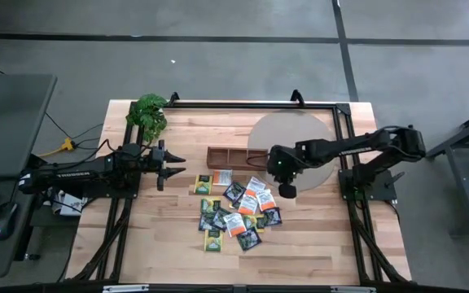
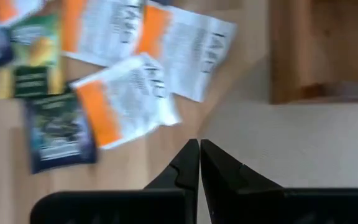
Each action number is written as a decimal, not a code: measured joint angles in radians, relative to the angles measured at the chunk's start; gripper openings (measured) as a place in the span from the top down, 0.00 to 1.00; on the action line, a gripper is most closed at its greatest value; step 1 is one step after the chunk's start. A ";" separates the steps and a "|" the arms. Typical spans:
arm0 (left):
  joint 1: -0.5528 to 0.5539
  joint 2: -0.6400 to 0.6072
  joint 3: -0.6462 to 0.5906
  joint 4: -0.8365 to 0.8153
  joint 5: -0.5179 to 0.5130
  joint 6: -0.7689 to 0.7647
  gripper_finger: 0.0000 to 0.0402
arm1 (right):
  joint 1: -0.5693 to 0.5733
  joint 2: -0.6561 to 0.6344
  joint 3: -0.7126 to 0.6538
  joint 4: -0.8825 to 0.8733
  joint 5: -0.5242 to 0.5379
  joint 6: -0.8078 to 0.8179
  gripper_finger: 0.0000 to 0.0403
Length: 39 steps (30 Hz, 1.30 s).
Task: Pick & Place Tea
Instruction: Put the white tea bag into the right section of the wooden organizer
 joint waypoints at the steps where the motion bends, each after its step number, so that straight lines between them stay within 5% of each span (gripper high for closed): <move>1: 0.000 0.000 0.000 0.000 0.000 0.000 0.63 | 0.004 0.000 0.000 0.001 -0.019 0.000 0.97; 12: 0.000 0.000 0.000 0.000 0.000 0.000 0.63 | 0.096 -0.003 0.000 0.123 0.016 -0.136 0.95; 26: 0.000 0.000 0.000 0.000 0.000 0.000 0.63 | 0.106 0.073 0.001 0.121 0.043 -0.142 0.56; 39: 0.000 0.000 0.000 0.000 0.000 0.000 0.63 | 0.102 0.210 0.000 0.139 0.097 -0.160 0.54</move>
